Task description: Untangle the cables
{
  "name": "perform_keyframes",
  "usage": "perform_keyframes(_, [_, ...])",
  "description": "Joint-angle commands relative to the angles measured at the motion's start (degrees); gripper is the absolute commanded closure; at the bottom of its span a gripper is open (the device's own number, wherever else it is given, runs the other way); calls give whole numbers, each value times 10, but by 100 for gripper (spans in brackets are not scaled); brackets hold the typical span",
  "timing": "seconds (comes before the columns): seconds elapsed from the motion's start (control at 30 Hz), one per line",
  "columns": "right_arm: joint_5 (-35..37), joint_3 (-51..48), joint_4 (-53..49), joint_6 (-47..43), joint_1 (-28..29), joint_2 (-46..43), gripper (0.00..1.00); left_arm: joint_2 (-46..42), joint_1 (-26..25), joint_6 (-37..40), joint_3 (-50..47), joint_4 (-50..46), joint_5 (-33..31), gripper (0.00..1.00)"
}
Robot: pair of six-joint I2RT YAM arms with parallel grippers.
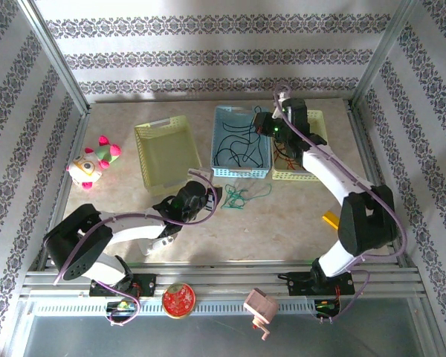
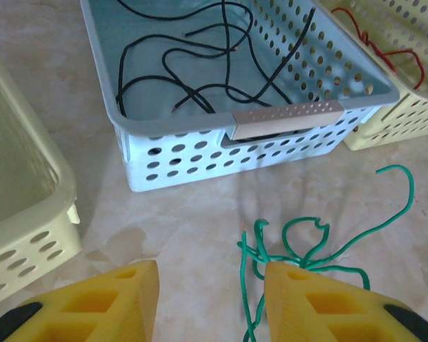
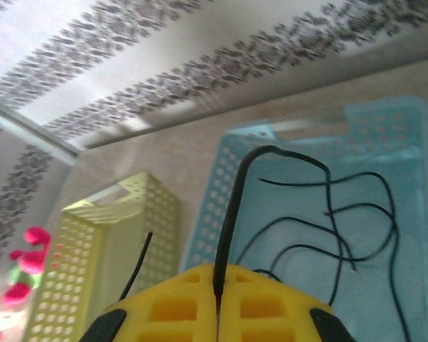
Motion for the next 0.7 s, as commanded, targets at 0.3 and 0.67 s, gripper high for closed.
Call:
perform_keyframes(0.3, [102,-76,-58,24,9,-19,48,41,8,-13,25,10,10,55])
perform_keyframes(0.67, [196,-282,-87,90,17,-281,47,80,7,-15,47,24,34,53])
